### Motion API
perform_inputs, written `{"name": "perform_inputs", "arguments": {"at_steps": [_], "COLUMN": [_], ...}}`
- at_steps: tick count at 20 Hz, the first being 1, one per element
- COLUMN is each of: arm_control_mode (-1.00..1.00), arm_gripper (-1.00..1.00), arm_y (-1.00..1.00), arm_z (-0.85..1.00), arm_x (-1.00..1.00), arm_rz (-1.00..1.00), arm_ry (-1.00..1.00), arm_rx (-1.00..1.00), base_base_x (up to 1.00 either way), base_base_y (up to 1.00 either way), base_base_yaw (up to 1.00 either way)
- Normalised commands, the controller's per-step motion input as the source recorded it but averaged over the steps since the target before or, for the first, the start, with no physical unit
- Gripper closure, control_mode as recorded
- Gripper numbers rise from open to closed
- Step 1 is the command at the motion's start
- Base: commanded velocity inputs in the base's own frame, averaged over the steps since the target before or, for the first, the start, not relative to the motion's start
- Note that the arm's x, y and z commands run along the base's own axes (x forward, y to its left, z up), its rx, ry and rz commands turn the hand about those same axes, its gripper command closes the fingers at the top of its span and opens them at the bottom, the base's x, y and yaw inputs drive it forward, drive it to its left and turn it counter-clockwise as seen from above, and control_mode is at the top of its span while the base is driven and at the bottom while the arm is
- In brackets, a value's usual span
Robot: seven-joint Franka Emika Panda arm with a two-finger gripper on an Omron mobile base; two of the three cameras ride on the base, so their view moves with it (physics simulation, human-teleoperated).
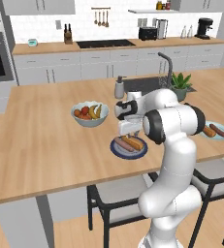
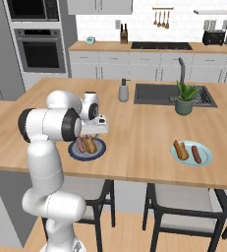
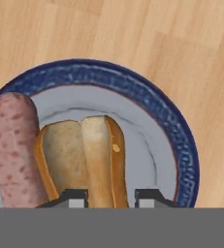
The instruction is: Place one bun and one sausage from the bowl on each plate.
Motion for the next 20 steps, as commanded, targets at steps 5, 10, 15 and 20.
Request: {"name": "perform_inputs", "arguments": {"at_steps": [5, 10, 15, 20], "arm_control_mode": [-1.0, -1.0, -1.0, -1.0], "arm_gripper": [-1.0, -1.0, -1.0, -1.0], "arm_y": [0.0, 0.0, -0.04, -0.14], "arm_z": [0.0, 0.22, 0.9, 0.86], "arm_x": [0.0, -0.13, -0.78, -1.0], "arm_rz": [0.0, 0.0, -0.01, -0.01], "arm_ry": [-0.02, -0.07, -0.36, -0.57], "arm_rx": [0.0, 0.0, 0.0, 0.1], "base_base_x": [0.0, 0.0, 0.0, 0.0], "base_base_y": [0.0, 0.0, 0.0, 0.0], "base_base_yaw": [0.0, 0.0, 0.0, 0.0]}}
